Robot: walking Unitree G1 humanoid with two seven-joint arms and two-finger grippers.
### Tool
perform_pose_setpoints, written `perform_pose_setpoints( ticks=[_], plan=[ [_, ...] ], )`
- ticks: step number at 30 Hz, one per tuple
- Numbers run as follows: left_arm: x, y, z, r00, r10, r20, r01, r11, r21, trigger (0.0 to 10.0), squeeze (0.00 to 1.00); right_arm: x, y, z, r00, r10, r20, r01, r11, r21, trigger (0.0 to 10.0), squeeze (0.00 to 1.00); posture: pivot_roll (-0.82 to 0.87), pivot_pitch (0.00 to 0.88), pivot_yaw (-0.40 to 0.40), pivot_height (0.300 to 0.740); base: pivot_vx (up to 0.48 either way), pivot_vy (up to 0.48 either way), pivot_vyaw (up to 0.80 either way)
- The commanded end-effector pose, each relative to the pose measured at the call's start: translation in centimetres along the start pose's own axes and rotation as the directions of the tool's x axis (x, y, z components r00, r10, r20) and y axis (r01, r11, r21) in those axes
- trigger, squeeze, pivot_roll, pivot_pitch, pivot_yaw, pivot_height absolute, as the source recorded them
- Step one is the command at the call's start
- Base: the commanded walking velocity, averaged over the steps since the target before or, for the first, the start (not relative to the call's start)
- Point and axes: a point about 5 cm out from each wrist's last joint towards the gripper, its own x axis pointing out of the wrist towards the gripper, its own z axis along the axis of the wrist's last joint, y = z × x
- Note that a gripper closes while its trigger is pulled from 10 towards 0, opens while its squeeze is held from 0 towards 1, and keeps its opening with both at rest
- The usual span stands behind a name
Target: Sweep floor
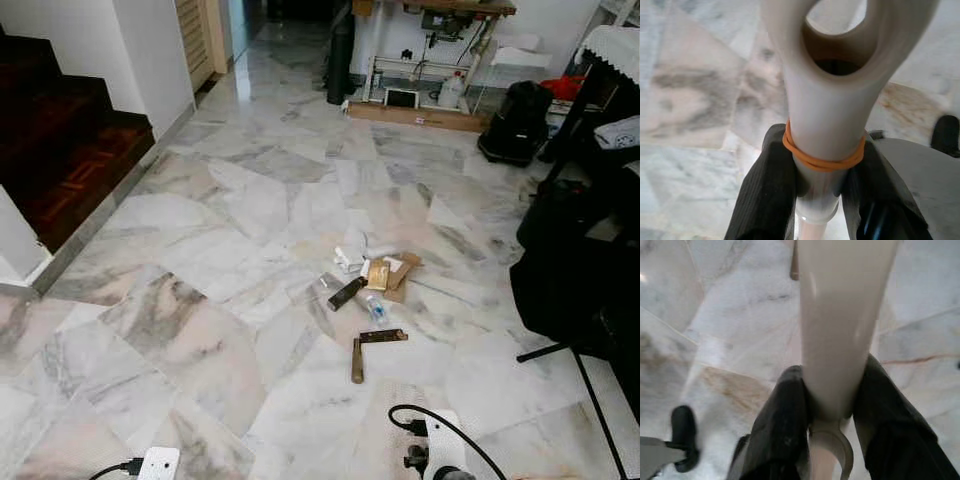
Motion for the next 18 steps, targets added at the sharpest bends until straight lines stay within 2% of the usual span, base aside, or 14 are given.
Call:
perform_pose_setpoints(
  ticks=[1, 2, 4, 6, 9, 11, 12, 14, 15, 16, 18],
  plan=[
    [0.1, 0.8, 0.6, 0.999, 0.046, 0.023, -0.047, 0.997, 0.057, 10.0, 0.0, 0.1, -1.3, 0.9, 0.997, -0.065, 0.031, 0.068, 0.991, -0.118, 10.0, 0.0, 0.04, 0.0, -0.075, 0.74, 0.0, 0.0, 0.0],
    [0.1, 1.2, 1.0, 0.997, 0.074, 0.038, -0.076, 0.995, 0.068, 10.0, 0.0, 0.1, -1.7, 1.1, 0.995, -0.099, 0.033, 0.103, 0.979, -0.174, 10.0, 0.0, 0.04, 0.0, -0.075, 0.74, 0.0, 0.0, 0.0],
    [0.1, 1.4, 1.2, 0.995, 0.084, 0.045, -0.087, 0.994, 0.066, 10.0, 0.0, 0.1, -1.9, 1.2, 0.993, -0.111, 0.035, 0.116, 0.973, -0.198, 10.0, 0.0, 0.04, 0.0, -0.075, 0.74, 0.0, 0.0, 0.0],
    [0.2, 1.9, 2.1, 0.99, 0.118, 0.081, -0.125, 0.987, 0.096, 10.0, 0.0, 0.1, -2.2, 1.9, 0.989, -0.133, 0.062, 0.142, 0.972, -0.188, 10.0, 0.0, 0.05, 0.0, -0.077, 0.74, 0.0, 0.0, 0.0],
    [0.2, 2.1, 2.4, 0.987, 0.128, 0.095, -0.138, 0.985, 0.103, 10.0, 0.0, 0.2, -2.3, 2.1, 0.987, -0.14, 0.073, 0.152, 0.969, -0.194, 10.0, 0.0, 0.05, 0.0, -0.077, 0.74, 0.0, 0.0, 0.0],
    [0.3, 2.5, 3.8, 0.974, 0.158, 0.161, -0.175, 0.979, 0.1, 10.0, 0.0, 0.2, -2.6, 3.2, 0.978, -0.168, 0.121, 0.187, 0.966, -0.178, 10.0, 0.0, 0.04, 0.002, -0.078, 0.74, 0.0, 0.0, 0.0],
    [0.2, 2.9, 5.2, 0.957, 0.185, 0.223, -0.209, 0.974, 0.09, 10.0, 0.0, 0.2, -2.9, 4.2, 0.968, -0.19, 0.162, 0.214, 0.965, -0.149, 10.0, 0.0, 0.05, 0.003, -0.078, 0.74, 0.0, 0.0, 0.0],
    [0.2, 3.2, 5.9, 0.945, 0.202, 0.257, -0.23, 0.97, 0.084, 10.0, 0.0, 0.2, -3.0, 4.7, 0.962, -0.201, 0.186, 0.227, 0.965, -0.133, 10.0, 0.0, 0.05, 0.003, -0.078, 0.74, 0.0, 0.0, 0.0],
    [0.0, 3.7, 7.7, 0.912, 0.235, 0.335, -0.272, 0.96, 0.068, 10.0, 0.0, 0.1, -3.3, 6.0, 0.944, -0.228, 0.237, 0.259, 0.96, -0.106, 10.0, 0.0, 0.05, 0.004, -0.079, 0.74, 0.0, 0.0, 0.0],
    [0.0, 3.7, 7.7, 0.912, 0.235, 0.335, -0.272, 0.96, 0.068, 10.0, 0.0, 0.1, -3.3, 6.0, 0.944, -0.228, 0.237, 0.259, 0.96, -0.106, 10.0, 0.0, 0.05, 0.004, -0.079, 0.74, 0.0, 0.0, 0.0],
    [-0.2, 4.1, 9.6, 0.879, 0.251, 0.405, -0.292, 0.955, 0.042, 10.0, 0.0, 0.0, -3.7, 7.3, 0.923, -0.258, 0.285, 0.289, 0.955, -0.07, 10.0, 0.0, 0.05, 0.003, -0.08, 0.74, 0.0, 0.0, 0.0]
  ],
)
